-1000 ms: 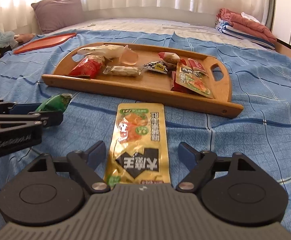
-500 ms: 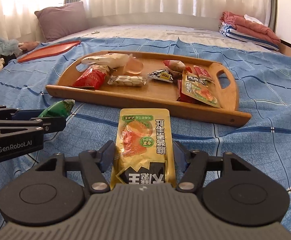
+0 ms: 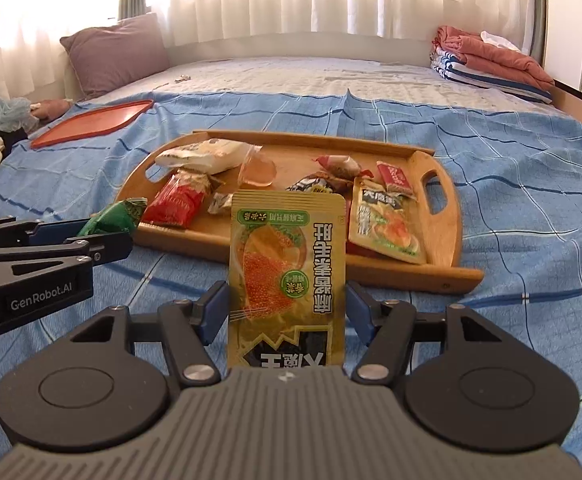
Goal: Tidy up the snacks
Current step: 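Carry both snacks over the tray, lower them and open both tools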
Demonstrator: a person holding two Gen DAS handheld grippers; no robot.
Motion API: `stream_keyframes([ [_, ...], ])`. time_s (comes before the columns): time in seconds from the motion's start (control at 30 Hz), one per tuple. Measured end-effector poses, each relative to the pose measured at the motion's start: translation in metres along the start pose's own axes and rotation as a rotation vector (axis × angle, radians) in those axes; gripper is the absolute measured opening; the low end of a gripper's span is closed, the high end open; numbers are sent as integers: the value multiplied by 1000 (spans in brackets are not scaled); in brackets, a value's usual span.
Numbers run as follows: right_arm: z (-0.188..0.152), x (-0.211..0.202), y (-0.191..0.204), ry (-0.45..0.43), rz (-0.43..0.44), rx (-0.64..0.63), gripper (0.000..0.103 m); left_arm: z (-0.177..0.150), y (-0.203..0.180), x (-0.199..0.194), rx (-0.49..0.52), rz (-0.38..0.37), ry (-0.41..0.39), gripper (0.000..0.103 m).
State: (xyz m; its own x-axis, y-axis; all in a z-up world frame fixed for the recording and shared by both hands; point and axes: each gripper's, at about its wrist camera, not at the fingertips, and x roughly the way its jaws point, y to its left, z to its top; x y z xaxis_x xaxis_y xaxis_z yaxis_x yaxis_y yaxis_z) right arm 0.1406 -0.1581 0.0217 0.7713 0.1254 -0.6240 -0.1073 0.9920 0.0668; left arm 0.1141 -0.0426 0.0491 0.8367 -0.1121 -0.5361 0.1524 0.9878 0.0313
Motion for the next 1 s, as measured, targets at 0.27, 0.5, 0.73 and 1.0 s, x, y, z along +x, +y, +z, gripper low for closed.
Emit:
stream_keyframes([
  [0.27, 33, -5, -7, -51, -2, 20, 66, 25, 8, 9, -31, -8, -13, 33],
  [0.5, 57, -2, -11, -69, -15, 18, 66, 44, 15, 24, -55, -9, -17, 33],
  [0.73, 82, 14, -18, -61, -24, 53, 66, 66, 22, 48, -68, -5, -14, 33],
  [1.0, 107, 48, -36, -7, -37, 123, 66, 101, 38, 88, -76, -35, 10, 33],
])
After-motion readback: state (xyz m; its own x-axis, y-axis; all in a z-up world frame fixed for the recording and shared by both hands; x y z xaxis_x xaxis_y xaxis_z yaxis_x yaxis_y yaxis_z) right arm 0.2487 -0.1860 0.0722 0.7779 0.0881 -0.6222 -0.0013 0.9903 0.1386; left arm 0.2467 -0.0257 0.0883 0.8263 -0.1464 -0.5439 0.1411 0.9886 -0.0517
